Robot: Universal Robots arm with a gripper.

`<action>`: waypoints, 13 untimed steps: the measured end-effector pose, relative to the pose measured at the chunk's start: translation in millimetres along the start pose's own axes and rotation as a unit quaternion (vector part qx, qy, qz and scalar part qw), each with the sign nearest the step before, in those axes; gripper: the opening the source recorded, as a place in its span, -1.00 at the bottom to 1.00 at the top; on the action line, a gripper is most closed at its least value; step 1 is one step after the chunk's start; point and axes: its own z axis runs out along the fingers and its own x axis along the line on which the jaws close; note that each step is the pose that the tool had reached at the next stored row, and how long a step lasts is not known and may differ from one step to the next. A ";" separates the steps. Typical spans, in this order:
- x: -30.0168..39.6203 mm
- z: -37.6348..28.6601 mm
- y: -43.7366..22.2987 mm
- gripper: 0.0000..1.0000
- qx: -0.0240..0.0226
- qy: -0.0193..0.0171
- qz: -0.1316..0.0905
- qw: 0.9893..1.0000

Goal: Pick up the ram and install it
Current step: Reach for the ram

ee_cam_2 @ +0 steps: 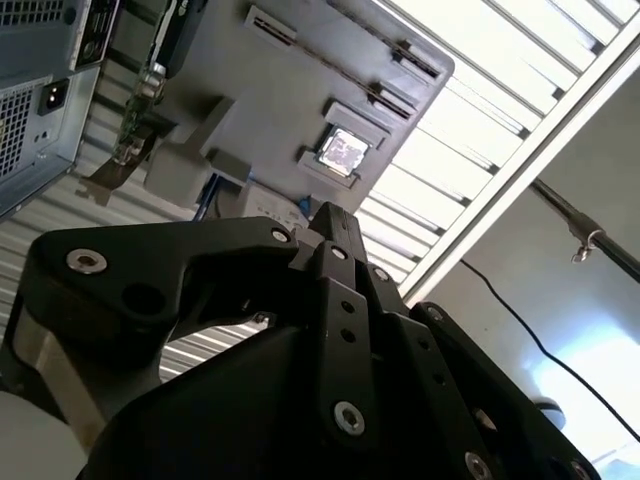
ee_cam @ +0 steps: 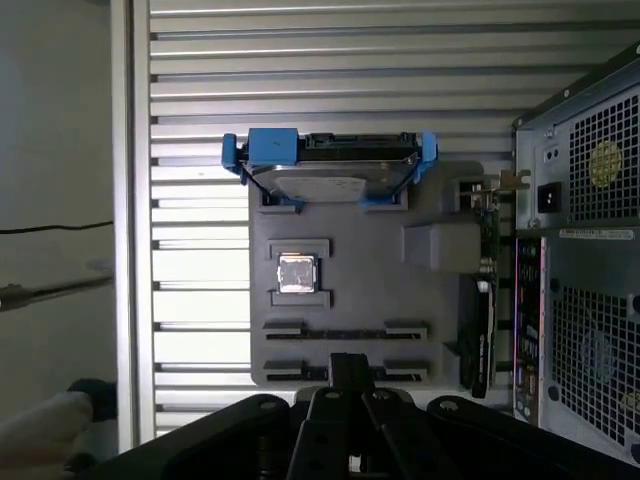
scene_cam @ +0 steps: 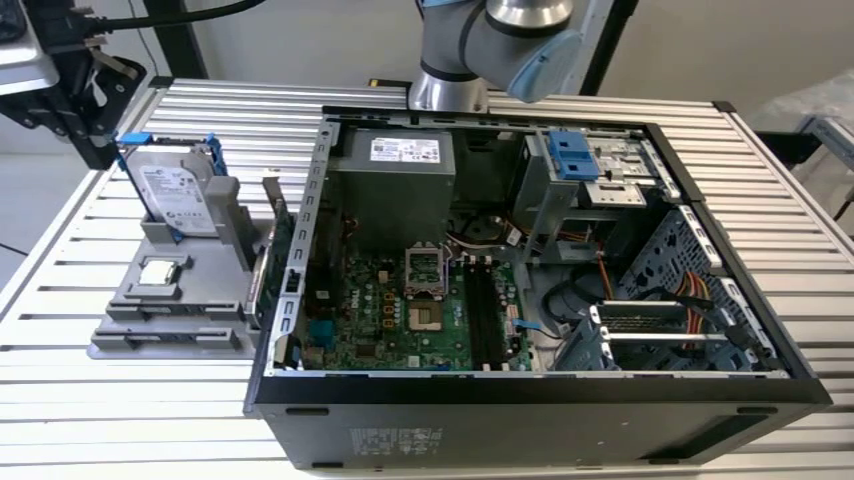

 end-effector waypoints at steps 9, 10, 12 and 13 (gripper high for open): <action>-0.2 0.1 -8.3 -1.00 0.000 0.000 -0.004 1.000; -0.2 0.3 -8.5 -1.00 0.000 0.000 -0.005 1.000; -0.2 0.4 -9.0 -1.00 0.000 0.000 -0.005 1.000; -0.2 0.5 -9.1 -1.00 0.000 0.000 -0.006 1.000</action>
